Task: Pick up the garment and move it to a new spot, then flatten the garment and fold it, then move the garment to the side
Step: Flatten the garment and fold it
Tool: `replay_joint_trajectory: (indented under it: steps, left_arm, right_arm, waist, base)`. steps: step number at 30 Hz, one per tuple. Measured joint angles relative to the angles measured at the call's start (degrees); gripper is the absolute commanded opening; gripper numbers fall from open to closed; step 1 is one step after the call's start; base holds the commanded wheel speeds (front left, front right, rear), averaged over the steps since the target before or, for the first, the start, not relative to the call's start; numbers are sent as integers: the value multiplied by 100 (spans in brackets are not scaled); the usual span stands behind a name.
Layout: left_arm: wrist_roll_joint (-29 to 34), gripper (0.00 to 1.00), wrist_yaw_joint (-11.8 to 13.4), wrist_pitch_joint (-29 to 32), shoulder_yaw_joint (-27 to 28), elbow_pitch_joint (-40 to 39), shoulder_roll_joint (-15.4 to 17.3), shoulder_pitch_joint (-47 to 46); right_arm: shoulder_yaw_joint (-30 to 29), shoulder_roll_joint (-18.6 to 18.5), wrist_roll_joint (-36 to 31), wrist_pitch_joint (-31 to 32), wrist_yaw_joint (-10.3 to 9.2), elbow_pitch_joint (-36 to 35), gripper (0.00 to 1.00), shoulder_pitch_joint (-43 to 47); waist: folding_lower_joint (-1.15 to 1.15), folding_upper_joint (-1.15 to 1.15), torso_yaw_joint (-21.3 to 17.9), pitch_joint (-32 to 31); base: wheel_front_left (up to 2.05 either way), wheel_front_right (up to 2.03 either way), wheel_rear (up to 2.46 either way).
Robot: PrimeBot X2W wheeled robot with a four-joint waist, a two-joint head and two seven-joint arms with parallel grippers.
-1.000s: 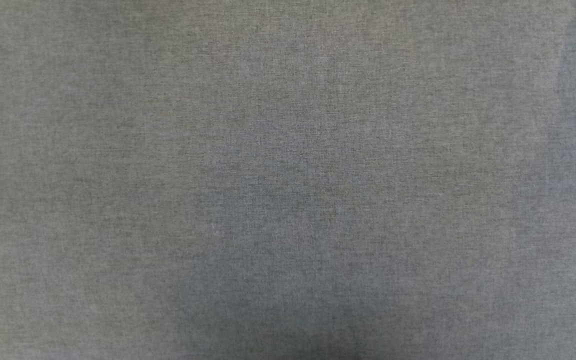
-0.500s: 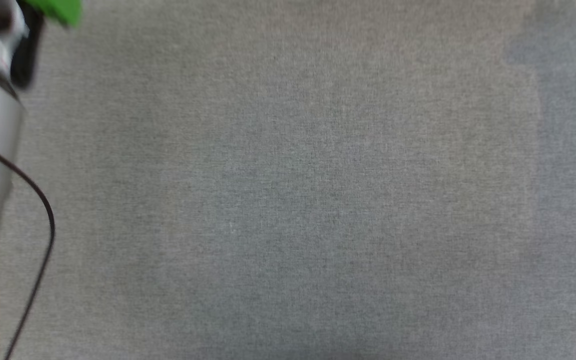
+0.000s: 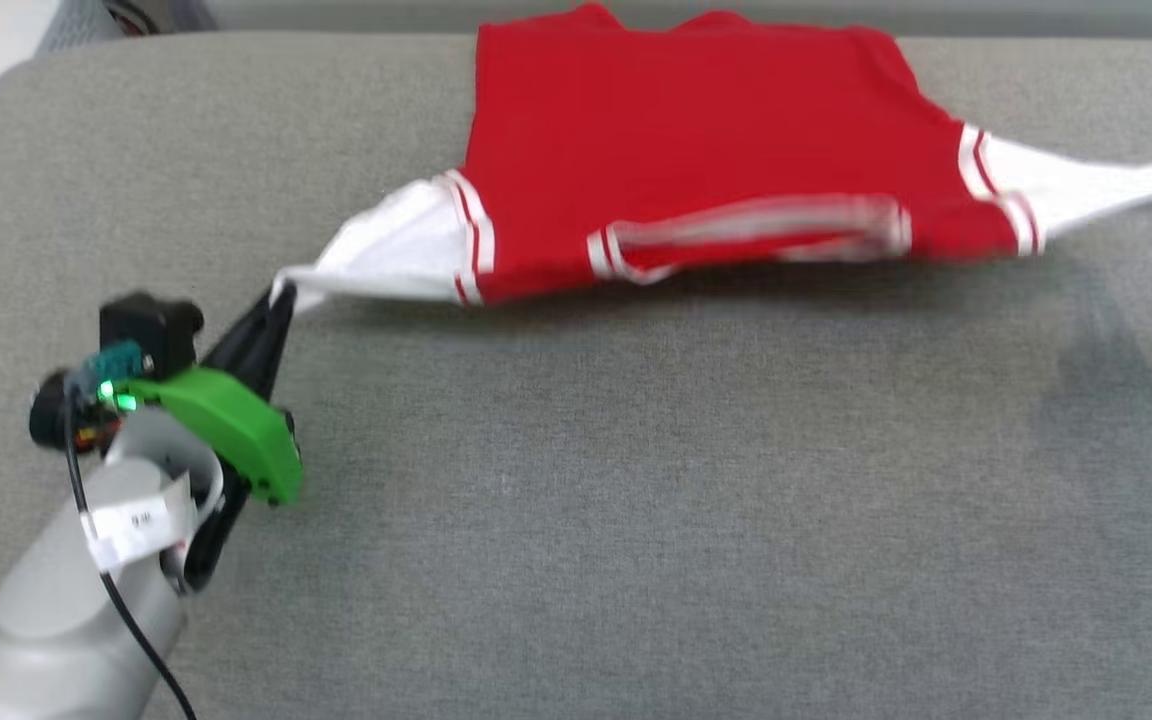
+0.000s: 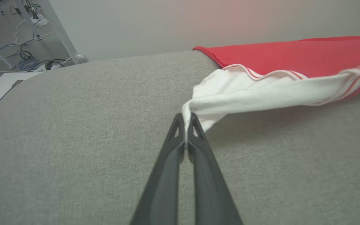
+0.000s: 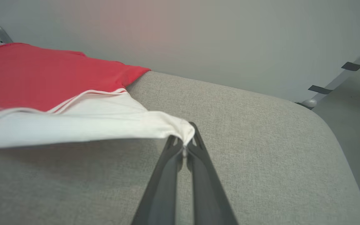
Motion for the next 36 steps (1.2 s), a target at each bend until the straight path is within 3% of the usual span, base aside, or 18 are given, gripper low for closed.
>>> replay_joint_trajectory:
  steps: [11, 16, 28, 35, 36]
  left_arm:
    - [-281, 0, 219, 352, -227, -744, 243, 1471]
    - [-431, 0, 453, 502, -289, -1265, 400, 2180]
    - [-866, 0, 808, 1002, -348, -2383, 961, 3455]
    - [-927, 0, 939, 1181, -437, -2903, 1014, 3654]
    - [-959, 0, 953, 1226, -444, -2973, 993, 3652]
  right_arm:
    - [159, -333, 601, 553, 1, -553, 0, 1599]
    - [83, -454, 909, 973, 1, -900, 0, 2344]
    - [-572, -740, 1399, 2112, 1, -1981, 0, 4103]
    - [-1162, -681, 1308, 2574, 0, -2463, 0, 4792]
    - [-1289, -650, 1274, 2657, 0, -2525, 16, 4825]
  waist:
    - [0, 0, 56, -751]
    - [0, 0, 44, -1090]
    - [0, 0, -27, -1592]
    - [0, 0, -85, -1626]
    - [0, 0, -91, -1606]
  base:
    - [0, 0, 0]
    - [0, 0, 0]
    - [0, 0, 0]
    - [0, 0, 0]
    - [0, 0, 0]
